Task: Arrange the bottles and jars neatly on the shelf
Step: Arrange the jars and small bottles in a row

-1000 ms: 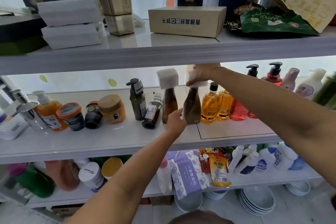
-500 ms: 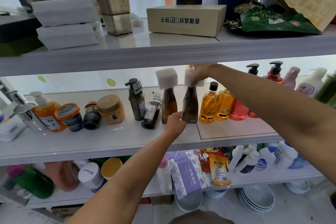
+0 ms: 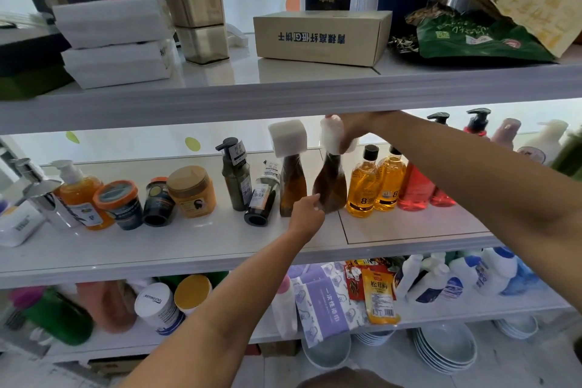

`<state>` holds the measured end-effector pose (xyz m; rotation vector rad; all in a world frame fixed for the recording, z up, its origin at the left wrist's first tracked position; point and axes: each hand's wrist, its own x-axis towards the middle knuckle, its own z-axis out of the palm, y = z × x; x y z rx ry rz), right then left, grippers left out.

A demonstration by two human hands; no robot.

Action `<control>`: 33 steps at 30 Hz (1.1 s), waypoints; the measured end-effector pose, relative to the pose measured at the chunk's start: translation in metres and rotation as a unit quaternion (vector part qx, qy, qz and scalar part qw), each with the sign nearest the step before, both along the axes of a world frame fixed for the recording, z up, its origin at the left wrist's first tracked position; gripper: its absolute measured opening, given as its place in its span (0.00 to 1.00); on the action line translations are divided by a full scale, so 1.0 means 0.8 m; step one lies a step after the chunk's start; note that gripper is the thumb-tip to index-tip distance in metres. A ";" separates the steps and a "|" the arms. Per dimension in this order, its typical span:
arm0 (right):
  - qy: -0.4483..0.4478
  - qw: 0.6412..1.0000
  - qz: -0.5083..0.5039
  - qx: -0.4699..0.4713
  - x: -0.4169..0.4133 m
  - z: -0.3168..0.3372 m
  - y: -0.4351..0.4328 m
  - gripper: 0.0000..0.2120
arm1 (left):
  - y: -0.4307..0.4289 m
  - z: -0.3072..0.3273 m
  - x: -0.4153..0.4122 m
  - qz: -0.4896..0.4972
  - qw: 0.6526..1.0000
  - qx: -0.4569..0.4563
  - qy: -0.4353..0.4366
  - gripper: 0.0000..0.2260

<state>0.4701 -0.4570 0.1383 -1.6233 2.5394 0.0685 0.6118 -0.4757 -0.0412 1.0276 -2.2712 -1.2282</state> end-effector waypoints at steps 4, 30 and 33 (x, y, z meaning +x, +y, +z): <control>0.025 0.997 -0.067 -0.040 0.004 -0.013 -0.008 0.44 | -0.008 0.000 0.002 0.053 0.998 -0.020 -0.006 0.14; -0.015 0.999 -0.043 0.027 0.009 -0.006 -0.009 0.26 | -0.065 0.029 0.010 0.106 0.991 0.041 0.067 0.20; -0.029 0.998 -0.053 0.027 0.007 -0.009 -0.012 0.26 | -0.067 0.025 0.006 0.101 0.992 0.037 0.071 0.21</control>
